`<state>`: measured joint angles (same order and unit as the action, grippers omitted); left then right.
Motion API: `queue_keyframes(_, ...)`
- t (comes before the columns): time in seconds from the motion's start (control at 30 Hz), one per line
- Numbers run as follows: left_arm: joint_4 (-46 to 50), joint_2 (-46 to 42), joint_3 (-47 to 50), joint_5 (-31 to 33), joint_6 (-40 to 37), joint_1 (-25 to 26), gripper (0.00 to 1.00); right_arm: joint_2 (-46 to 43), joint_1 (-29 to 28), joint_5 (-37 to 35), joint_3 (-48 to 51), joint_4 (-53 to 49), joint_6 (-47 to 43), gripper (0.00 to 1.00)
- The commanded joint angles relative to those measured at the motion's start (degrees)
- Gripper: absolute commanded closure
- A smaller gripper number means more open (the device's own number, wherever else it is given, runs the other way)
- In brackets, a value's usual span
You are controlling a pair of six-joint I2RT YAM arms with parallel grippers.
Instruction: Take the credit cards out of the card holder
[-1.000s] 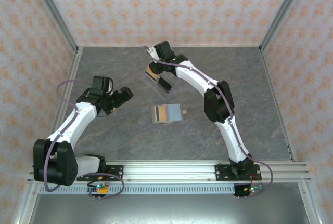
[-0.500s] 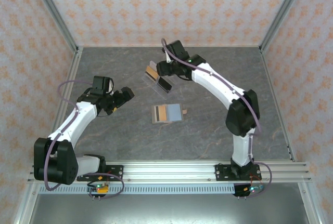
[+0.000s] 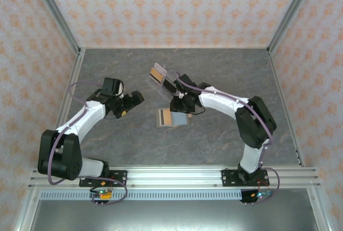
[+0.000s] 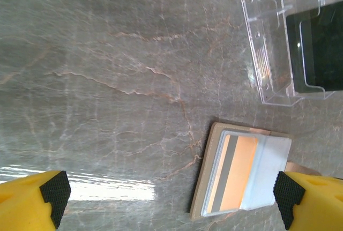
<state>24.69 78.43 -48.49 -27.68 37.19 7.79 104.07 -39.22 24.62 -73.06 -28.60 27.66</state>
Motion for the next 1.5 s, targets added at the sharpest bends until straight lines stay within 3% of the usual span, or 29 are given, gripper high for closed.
queue_keyframes(0.0, -1.8, 1.0, -2.2, 0.7, 0.8, 2.3, 0.00, 1.5, 0.0, 5.9, 0.5, 8.1, 6.5, 0.69)
queue_keyframes(0.3, -5.7, 3.6, -1.6, 0.2, 5.2, 7.0, 0.05, 4.1, 1.7, 6.6, 2.7, 11.3, 7.5, 0.75)
queue_keyframes(0.5, -8.8, 7.3, -2.8, -1.0, 7.0, 10.4, 0.18, 5.6, 2.6, 7.7, 4.0, 13.1, 7.8, 0.80)
queue_keyframes(0.83, -10.5, 14.6, -6.3, -1.9, 7.7, 14.6, 0.58, 6.4, 3.0, 9.0, 6.1, 15.9, 7.9, 0.84)
queue_keyframes(1.13, -11.7, 19.5, -7.3, -3.3, 7.2, 15.4, 0.78, 7.5, 3.1, 9.5, 6.0, 16.1, 7.4, 0.84)
queue_keyframes(1.47, -11.7, 22.5, -6.8, -2.7, 6.6, 15.6, 0.90, 8.1, 3.1, 9.7, 7.0, 17.4, 7.1, 0.84)
